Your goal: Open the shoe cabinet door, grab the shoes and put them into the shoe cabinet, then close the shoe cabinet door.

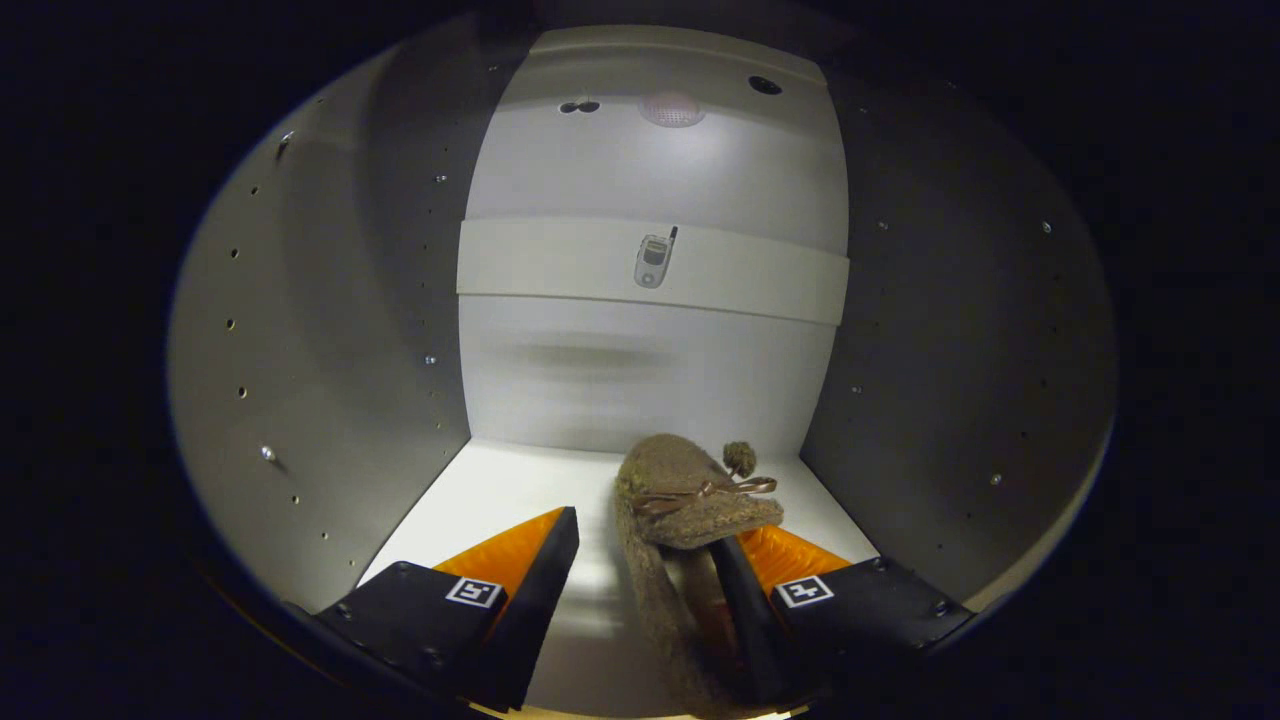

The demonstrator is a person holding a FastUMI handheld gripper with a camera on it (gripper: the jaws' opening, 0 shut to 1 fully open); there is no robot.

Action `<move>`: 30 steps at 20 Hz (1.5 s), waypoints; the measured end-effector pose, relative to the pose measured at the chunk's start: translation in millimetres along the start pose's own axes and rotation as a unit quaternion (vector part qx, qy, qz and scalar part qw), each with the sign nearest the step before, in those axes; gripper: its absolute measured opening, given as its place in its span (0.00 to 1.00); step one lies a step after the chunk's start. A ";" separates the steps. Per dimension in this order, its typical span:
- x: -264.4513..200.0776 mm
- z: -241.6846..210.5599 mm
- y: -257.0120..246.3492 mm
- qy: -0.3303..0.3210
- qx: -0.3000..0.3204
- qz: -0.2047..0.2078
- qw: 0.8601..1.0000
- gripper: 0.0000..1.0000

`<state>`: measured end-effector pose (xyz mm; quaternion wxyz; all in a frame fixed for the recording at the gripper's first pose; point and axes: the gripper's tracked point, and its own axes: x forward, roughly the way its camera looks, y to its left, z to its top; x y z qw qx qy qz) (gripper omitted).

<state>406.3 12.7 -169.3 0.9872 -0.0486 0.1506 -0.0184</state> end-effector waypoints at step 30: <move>-184.6 38.8 -25.9 -0.088 0.037 -0.001 0.995 0.96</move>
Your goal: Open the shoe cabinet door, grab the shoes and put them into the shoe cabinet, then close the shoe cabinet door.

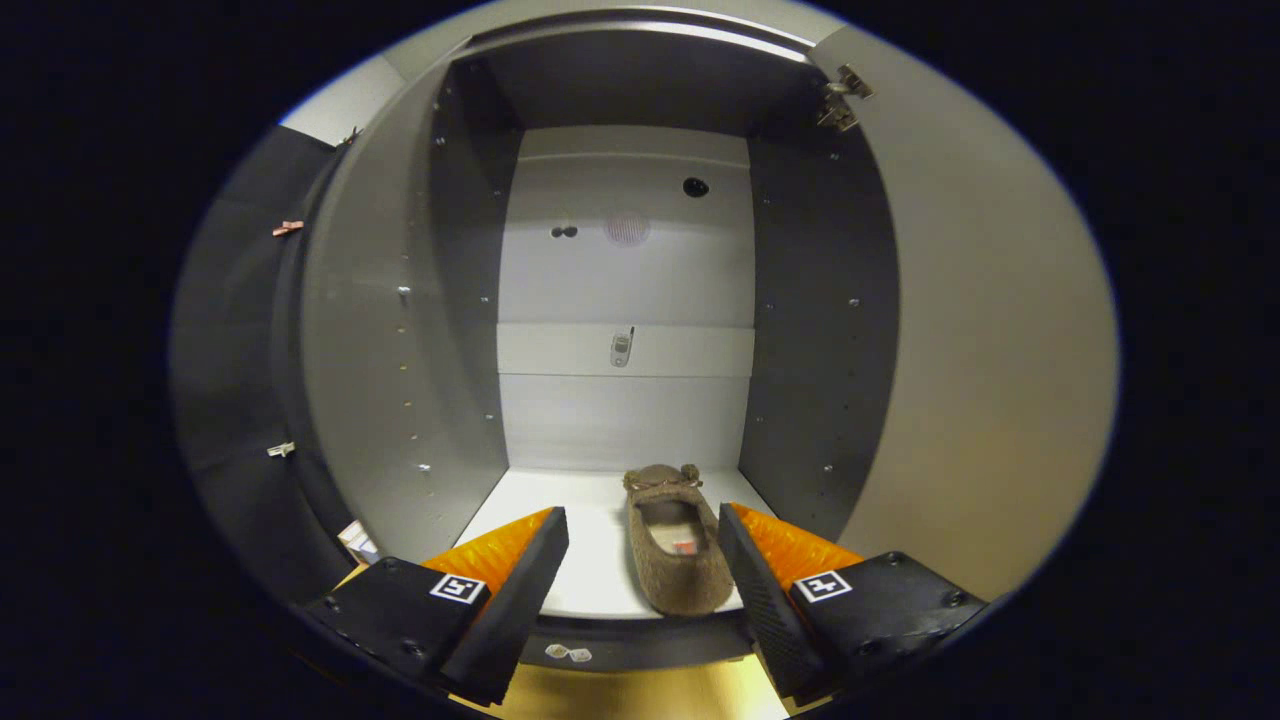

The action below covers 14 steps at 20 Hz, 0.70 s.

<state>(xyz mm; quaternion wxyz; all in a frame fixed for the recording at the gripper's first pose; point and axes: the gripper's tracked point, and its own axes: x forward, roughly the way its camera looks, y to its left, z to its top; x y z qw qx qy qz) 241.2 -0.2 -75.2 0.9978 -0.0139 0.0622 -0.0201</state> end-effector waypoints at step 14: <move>-224.7 -1.3 -44.4 -0.031 0.022 -0.001 0.999 0.98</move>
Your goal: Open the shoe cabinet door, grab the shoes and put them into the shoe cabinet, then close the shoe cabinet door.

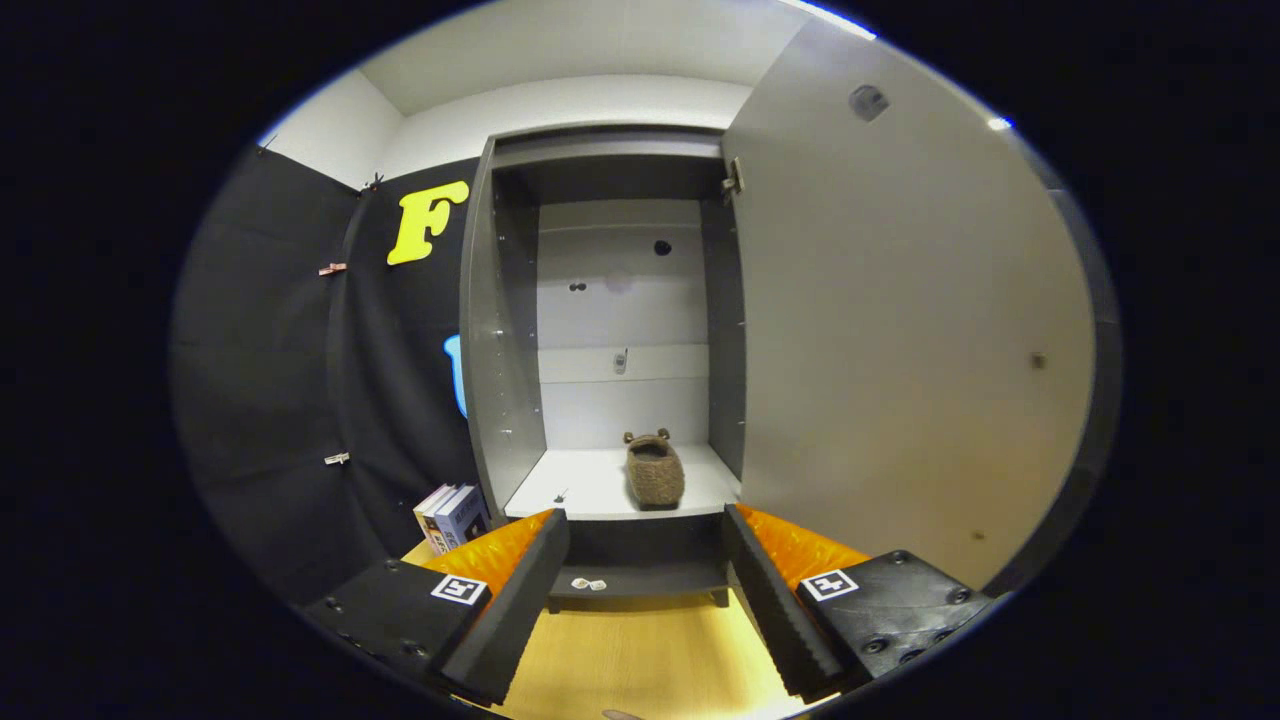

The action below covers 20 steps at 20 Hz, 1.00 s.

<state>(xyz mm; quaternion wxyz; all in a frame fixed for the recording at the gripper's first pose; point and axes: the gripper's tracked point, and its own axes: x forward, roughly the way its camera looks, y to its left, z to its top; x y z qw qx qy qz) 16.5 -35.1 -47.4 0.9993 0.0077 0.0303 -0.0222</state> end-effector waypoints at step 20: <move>-88.9 37.9 -223.0 -0.053 -0.009 -0.137 0.989 0.97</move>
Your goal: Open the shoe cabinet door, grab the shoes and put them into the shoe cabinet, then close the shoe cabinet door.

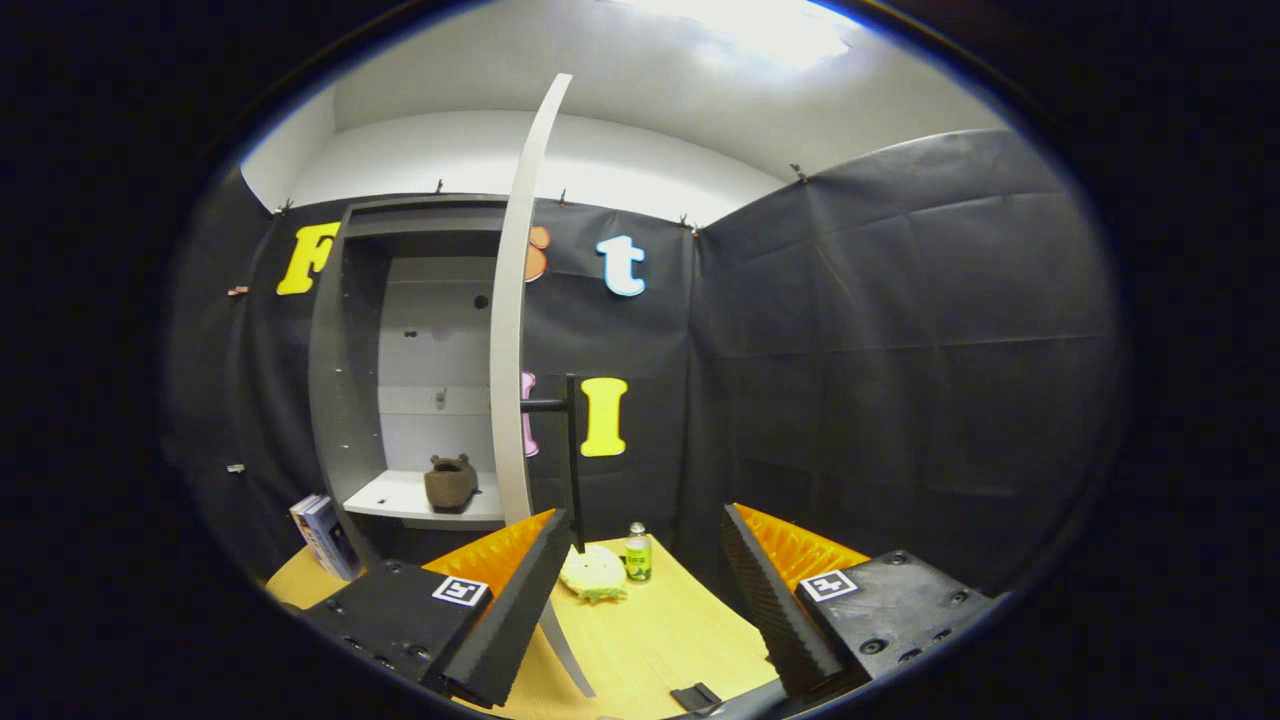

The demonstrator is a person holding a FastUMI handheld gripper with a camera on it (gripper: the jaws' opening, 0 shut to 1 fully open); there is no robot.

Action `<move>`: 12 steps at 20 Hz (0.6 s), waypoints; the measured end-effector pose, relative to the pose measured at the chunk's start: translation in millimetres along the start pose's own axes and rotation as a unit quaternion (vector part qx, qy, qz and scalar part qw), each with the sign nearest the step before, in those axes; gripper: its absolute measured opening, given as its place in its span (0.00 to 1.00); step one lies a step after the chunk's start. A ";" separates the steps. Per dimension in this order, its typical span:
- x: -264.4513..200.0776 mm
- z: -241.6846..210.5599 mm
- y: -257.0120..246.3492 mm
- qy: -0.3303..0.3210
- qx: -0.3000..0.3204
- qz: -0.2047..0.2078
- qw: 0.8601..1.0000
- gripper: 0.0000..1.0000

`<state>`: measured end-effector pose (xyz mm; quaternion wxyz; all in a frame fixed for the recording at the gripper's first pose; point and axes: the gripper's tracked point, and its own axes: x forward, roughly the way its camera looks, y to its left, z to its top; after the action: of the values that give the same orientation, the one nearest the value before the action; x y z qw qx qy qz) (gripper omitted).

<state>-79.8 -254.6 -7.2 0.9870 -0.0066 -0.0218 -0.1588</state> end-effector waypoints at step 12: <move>20.3 -7.4 26.2 0.021 0.052 0.177 0.983 0.96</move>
<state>-52.0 -236.2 -13.8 0.9988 0.0446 -0.0079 0.0193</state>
